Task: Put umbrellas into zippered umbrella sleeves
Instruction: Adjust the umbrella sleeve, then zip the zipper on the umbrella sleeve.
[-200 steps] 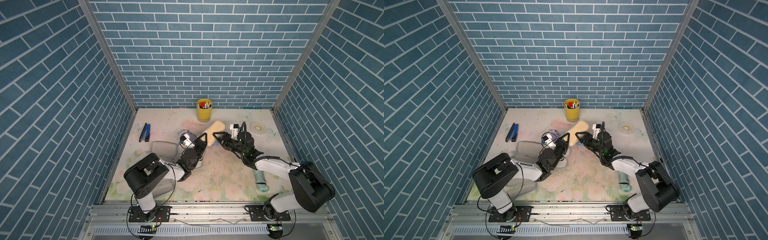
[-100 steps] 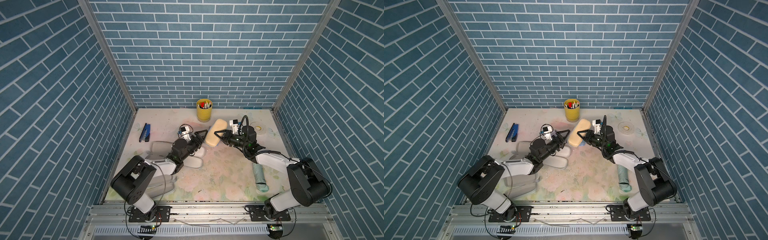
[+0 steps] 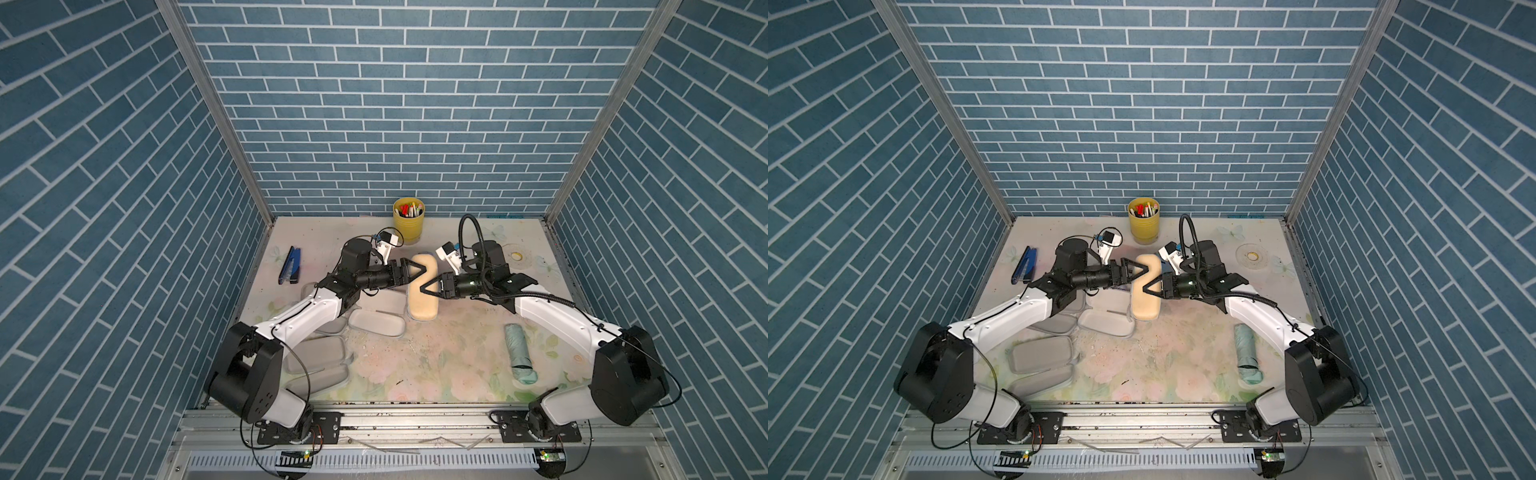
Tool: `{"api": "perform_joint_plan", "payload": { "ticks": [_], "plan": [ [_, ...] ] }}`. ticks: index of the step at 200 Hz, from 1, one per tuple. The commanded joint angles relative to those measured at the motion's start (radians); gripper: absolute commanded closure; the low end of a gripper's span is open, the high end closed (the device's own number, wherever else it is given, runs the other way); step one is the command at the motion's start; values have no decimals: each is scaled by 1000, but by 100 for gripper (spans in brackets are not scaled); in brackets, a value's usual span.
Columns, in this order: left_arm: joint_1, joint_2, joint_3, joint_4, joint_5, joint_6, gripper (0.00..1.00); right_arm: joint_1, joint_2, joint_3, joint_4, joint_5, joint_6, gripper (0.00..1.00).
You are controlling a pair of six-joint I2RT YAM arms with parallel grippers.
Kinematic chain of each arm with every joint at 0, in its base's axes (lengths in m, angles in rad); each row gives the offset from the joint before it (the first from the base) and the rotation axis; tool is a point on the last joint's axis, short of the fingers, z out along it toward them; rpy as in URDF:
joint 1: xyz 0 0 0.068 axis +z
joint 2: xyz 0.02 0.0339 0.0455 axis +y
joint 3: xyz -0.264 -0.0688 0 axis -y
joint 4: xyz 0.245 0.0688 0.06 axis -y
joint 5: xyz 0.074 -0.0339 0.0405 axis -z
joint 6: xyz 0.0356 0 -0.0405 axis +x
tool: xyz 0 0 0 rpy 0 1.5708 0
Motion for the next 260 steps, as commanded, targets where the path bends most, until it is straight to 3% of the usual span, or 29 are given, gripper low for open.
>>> {"api": "perform_joint_plan", "payload": {
  "ticks": [1,33,57,64,89,110,125,161,260],
  "plan": [
    [-6,10,-15,49,74,-13,22,14,12,55,8,-77,-78,76],
    [-6,18,-27,147,80,-62,41,21,46,93,-19,-101,-82,73],
    [14,38,-15,159,88,-73,69,18,24,88,-61,-83,-96,48],
    [30,37,-17,169,89,-80,73,13,-4,68,-67,-72,-107,43],
    [77,13,-11,193,93,-81,70,-15,-115,-56,-85,22,-175,40],
    [85,3,11,199,99,-80,69,0,-213,-177,-66,256,-304,52],
    [86,1,25,188,96,-67,69,62,-287,-252,-17,436,-422,60],
    [85,-6,36,160,62,-50,70,205,-311,-272,31,688,-549,56],
    [77,-5,21,182,-1,-69,72,302,-208,-203,116,732,-561,59]
  ]
}}
